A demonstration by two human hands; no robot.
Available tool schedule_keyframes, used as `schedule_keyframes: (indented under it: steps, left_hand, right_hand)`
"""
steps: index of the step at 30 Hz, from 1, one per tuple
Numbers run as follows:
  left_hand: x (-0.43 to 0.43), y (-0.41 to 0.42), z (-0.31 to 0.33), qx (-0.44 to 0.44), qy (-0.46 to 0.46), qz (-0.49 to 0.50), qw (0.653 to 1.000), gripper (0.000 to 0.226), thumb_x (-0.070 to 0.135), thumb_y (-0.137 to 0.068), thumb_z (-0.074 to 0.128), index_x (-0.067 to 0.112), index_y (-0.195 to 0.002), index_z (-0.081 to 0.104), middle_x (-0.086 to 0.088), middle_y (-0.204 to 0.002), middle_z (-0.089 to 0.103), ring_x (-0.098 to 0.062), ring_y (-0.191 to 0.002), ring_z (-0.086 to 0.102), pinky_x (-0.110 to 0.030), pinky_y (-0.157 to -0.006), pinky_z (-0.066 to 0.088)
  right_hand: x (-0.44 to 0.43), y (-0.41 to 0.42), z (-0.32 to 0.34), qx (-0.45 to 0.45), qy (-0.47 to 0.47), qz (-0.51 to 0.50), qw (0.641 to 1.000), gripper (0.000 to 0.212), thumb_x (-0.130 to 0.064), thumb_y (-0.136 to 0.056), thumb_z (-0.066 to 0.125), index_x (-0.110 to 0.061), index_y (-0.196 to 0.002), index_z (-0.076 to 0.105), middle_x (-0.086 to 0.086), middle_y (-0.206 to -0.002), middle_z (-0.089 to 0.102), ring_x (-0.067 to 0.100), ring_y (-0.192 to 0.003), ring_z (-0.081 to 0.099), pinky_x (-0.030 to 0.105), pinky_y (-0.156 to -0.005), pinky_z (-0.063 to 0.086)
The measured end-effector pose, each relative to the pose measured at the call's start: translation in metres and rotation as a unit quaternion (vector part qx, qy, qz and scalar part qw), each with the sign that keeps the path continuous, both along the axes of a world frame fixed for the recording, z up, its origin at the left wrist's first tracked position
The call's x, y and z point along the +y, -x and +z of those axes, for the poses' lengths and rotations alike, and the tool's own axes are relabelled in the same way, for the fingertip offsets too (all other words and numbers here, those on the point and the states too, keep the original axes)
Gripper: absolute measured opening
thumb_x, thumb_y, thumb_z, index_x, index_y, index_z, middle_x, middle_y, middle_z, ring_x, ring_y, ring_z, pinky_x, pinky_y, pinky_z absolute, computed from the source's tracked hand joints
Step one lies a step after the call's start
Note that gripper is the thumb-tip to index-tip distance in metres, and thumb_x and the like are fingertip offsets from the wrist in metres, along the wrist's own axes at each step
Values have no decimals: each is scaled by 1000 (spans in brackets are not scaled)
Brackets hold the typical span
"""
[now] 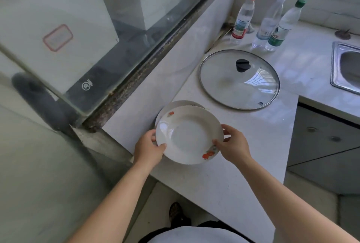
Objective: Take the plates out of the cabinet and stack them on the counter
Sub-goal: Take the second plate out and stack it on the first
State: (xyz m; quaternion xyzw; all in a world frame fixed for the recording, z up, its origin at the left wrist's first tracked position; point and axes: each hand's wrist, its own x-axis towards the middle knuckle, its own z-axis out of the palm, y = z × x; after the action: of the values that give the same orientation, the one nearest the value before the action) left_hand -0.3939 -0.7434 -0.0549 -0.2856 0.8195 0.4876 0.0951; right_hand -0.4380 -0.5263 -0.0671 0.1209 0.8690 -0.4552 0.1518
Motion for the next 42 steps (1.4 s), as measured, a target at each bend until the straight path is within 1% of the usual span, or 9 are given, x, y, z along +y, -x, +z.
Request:
schedule_keyframes:
  steps: [4,9,15,20,25,28,31,35,42]
  left_hand:
    - [-1,5,-7,-12,-3,0,1000,41,9,-80,67,15,-118,56,4,-98,58,-19,-92,60,-43,-86,55]
    - [-1,7,-12,-19,-1,-4,1000,41,6,-80,66,15,-119,56,-4,-112,64,-15,-89,56,-34,-83,52]
    - [-1,6,-14,-32,5,-4,999,52,8,-83,65,11,-131,47,-7,-126,59,-24,-110,59,-26,-80,43]
    - [1,4,-17,-41,2,4,999,58,8,-84,64,10,-137,40,-8,-131,56,-24,-114,58,-30,-88,44]
    - [-2,6,-22,-27,8,1,1000,56,9,-84,64,11,-135,42,-5,-130,57,-19,-98,60,-27,-80,43]
    - [-5,7,-26,-16,18,-6,1000,54,10,-84,64,13,-134,43,-3,-134,52,-14,-91,58,-24,-77,43]
    - [-9,8,-29,-23,14,-11,1000,62,14,-84,65,15,-140,37,-6,-141,44,-19,-108,59,-30,-85,47]
    - [-10,9,-33,-30,8,-24,999,66,16,-87,61,16,-144,29,-6,-147,38,-23,-123,52,-39,-99,44]
    - [-13,18,-42,-17,23,-48,998,55,14,-88,59,19,-138,40,-4,-137,50,-25,-120,54,-44,-100,46]
  right_hand:
    - [-3,8,-8,-5,-12,4,1000,39,-11,-79,65,-26,-115,60,-12,-91,58,8,-68,60,26,-52,48]
    - [-2,12,-13,-9,-23,8,1000,41,-10,-81,64,-25,-119,58,-10,-95,58,4,-68,59,24,-51,47]
    - [-5,12,-19,-15,-26,12,999,35,-9,-82,63,-25,-114,60,-13,-90,56,6,-70,59,27,-53,50]
    - [-4,12,-23,-17,-25,11,999,40,-12,-83,64,-25,-121,57,-11,-95,56,5,-71,59,27,-55,51]
    - [-5,13,-25,-16,-26,14,999,46,-13,-83,65,-23,-126,53,-9,-100,55,5,-73,59,30,-60,55]
    - [-7,15,-27,-17,-33,14,999,50,-15,-82,67,-22,-128,50,-3,-113,57,10,-77,61,35,-65,58]
    - [-10,17,-29,-17,-40,11,999,55,-17,-82,68,-21,-132,46,1,-127,54,13,-82,61,38,-71,59]
    - [-13,19,-32,-18,-35,-1,999,58,-16,-82,68,-22,-135,44,1,-130,53,13,-85,60,44,-76,58]
    - [-20,25,-37,-16,-12,-27,999,56,-10,-84,65,-24,-134,43,2,-129,54,12,-83,57,36,-72,57]
